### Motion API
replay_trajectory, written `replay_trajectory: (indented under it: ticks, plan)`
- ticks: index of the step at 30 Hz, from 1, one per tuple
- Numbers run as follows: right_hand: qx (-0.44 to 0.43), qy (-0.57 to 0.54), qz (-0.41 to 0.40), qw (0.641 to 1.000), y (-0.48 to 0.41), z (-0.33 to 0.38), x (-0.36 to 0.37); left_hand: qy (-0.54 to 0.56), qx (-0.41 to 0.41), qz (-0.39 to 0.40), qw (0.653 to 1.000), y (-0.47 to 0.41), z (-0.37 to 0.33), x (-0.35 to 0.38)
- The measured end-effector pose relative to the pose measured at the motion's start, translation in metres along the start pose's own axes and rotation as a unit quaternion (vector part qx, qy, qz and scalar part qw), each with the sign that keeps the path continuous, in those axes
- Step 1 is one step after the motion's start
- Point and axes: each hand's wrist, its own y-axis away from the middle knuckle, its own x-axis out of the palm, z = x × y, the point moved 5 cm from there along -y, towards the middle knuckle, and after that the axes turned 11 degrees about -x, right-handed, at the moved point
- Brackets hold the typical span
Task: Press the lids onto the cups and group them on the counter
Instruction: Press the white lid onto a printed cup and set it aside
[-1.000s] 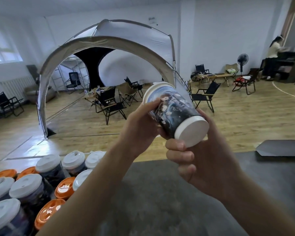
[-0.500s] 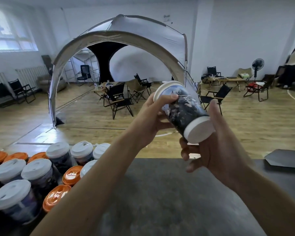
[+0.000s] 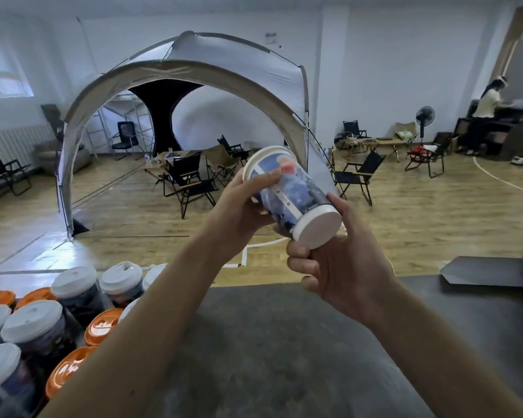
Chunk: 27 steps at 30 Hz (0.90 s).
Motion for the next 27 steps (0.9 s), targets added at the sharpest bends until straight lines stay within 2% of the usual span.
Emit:
replay_trajectory:
  ticks: [4,6,13,15,18,20,23,25,27]
  plan:
    - [0.023,-0.162,0.07,0.984,0.001,-0.004,0.012,0.002,-0.014,-0.02,1.0,0.0,0.002,0.001]
    - [0.021,-0.186,0.074,0.98,0.001,-0.006,0.017,0.005,-0.035,-0.042,0.999,0.003,0.005,0.003]
    - [-0.001,0.027,0.074,0.997,-0.001,-0.003,0.02,0.068,-0.082,-0.046,0.993,0.011,0.007,0.011]
    - [-0.017,0.076,0.062,0.995,-0.002,-0.003,0.013,0.029,-0.077,-0.066,0.994,0.006,0.008,0.007]
    - [-0.078,0.171,-0.011,0.982,-0.003,-0.001,-0.004,-0.076,-0.027,-0.142,0.987,0.006,0.003,-0.008]
    - [-0.079,0.143,-0.037,0.986,-0.002,-0.006,-0.009,-0.103,-0.009,-0.157,0.982,0.008,0.001,-0.012]
    - [-0.08,0.102,-0.058,0.99,-0.002,-0.011,-0.013,-0.035,-0.012,-0.145,0.989,0.009,0.014,-0.009]
    - [-0.123,0.147,-0.109,0.975,-0.005,-0.009,-0.025,0.01,0.003,-0.188,0.982,0.011,0.036,-0.009]
    - [-0.187,0.251,-0.174,0.934,-0.005,-0.005,-0.045,-0.004,0.001,-0.23,0.973,0.019,0.067,-0.01]
